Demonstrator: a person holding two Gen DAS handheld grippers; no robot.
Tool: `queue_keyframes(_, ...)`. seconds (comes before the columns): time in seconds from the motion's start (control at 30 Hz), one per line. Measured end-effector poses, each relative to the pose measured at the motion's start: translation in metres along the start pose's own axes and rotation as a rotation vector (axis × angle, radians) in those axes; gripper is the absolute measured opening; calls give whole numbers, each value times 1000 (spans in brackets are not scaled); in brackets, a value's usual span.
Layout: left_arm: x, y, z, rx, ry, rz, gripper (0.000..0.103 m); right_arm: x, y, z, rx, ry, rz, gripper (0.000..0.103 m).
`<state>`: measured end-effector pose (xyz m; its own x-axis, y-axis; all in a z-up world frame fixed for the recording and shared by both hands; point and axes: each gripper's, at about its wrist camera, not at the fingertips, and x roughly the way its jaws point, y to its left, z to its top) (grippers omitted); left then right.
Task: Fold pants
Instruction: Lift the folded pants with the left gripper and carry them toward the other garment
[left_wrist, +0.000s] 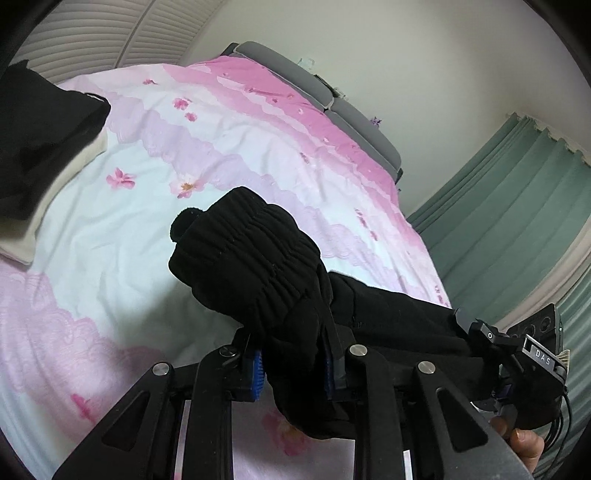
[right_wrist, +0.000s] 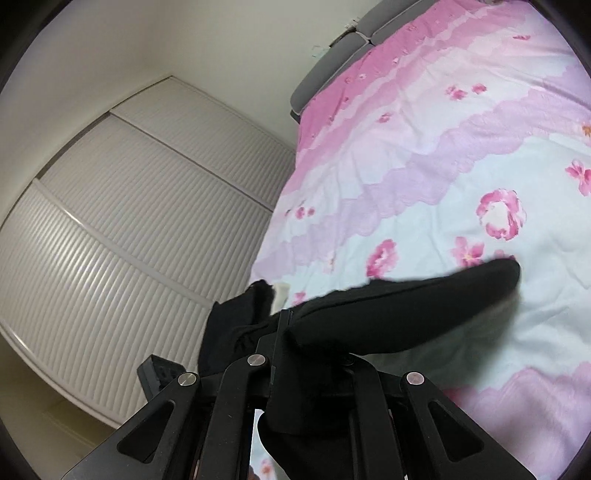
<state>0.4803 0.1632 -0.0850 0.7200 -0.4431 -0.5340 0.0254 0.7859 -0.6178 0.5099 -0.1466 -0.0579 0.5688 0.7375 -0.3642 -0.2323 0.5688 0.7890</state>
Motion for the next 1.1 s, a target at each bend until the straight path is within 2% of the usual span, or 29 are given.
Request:
queue_keyframes(0.23,-50,-5,13,6,-32,-25,24,-11,52,-12,-41,-1,28,9)
queue_keyframes(0.47,-100,14,47,11,-80,-14,24,10,111,-14,-74,36,71,9)
queue_keyframes(0.57,-120,32,76,0,-97,3,24,41,142,-7,-87,63,96,9)
queue_keyframes(0.73,-160,70,154,-17,-156,45,24,122,212,21,-136,103,157,9)
queue_keyframes(0.8,-184,86,197,5,-213,87,24,159,246,33,-161,115,198,9)
queue_keyframes(0.93,-218,122,260,23,-320,154,24,239,316,49,-240,127,309,9)
queue_keyframes(1.03,-240,158,287,31,-398,214,24,290,340,41,-289,156,374,9)
queue_keyframes(1.1,-246,188,282,47,-427,274,24,327,329,17,-292,214,404,9)
